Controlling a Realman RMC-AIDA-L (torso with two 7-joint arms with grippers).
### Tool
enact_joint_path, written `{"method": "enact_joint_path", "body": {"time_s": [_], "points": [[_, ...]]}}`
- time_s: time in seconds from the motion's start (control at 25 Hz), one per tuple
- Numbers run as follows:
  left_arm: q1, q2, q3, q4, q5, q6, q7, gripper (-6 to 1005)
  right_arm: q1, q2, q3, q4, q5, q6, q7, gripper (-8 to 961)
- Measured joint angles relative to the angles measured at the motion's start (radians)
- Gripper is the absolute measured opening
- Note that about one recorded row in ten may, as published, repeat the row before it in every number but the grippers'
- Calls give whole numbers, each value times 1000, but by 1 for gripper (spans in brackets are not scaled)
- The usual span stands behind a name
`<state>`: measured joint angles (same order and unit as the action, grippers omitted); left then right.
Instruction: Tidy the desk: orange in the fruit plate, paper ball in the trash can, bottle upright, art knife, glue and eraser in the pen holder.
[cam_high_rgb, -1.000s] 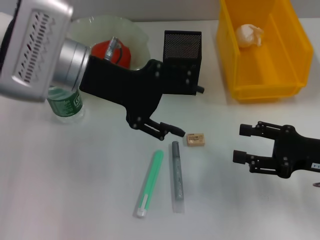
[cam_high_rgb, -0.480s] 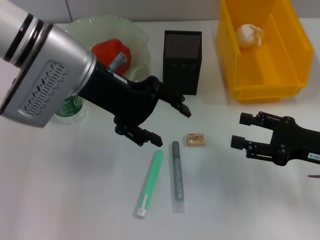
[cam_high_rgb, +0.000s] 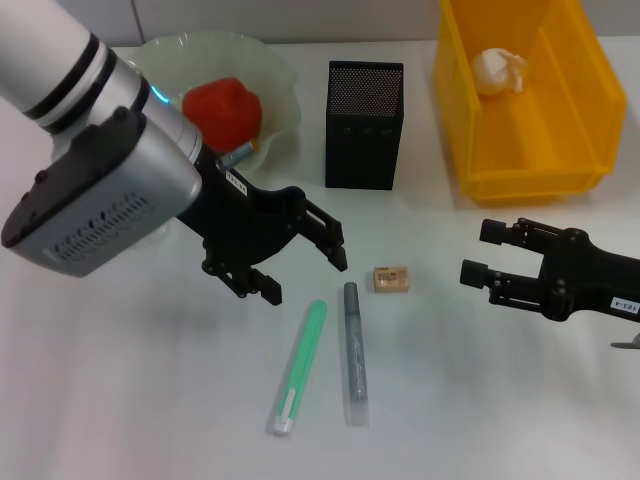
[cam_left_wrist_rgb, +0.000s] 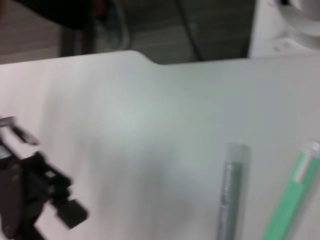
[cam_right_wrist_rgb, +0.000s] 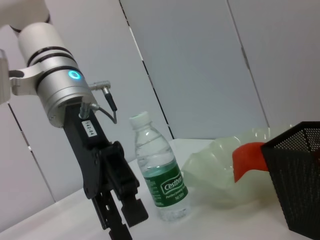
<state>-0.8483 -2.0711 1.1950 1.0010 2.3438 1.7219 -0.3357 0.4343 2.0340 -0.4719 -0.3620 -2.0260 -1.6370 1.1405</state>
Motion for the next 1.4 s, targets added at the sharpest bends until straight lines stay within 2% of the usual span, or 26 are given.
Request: {"method": "enact_joint_path", "body": {"time_s": [0.08, 0.2, 0.4, 0.44, 0.56, 1.0, 1.4], "points": [[-2, -1, 19, 10, 13, -6, 10, 784, 0, 0, 1, 0, 0, 10, 1, 774], [-11, -3, 112, 39, 48, -38, 31, 784, -1, 0, 14, 0, 1, 15, 1, 774], [-16, -4, 126, 41, 54, -41, 33, 783, 0, 2, 24, 0, 1, 22, 4, 774], [-29, -6, 177, 68, 91, -34, 51, 783, 0, 2, 24, 0, 1, 22, 4, 774], [-6, -6, 228, 132, 104, -13, 74, 783, -6, 2, 27, 0, 1, 24, 4, 774], [46, -7, 384, 204, 119, -24, 103, 783, -14, 8, 20, 0, -3, 31, -14, 774], [26, -9, 501, 205, 114, -73, 93, 779, -22, 15, 18, -2, -6, 37, -29, 775]]}}
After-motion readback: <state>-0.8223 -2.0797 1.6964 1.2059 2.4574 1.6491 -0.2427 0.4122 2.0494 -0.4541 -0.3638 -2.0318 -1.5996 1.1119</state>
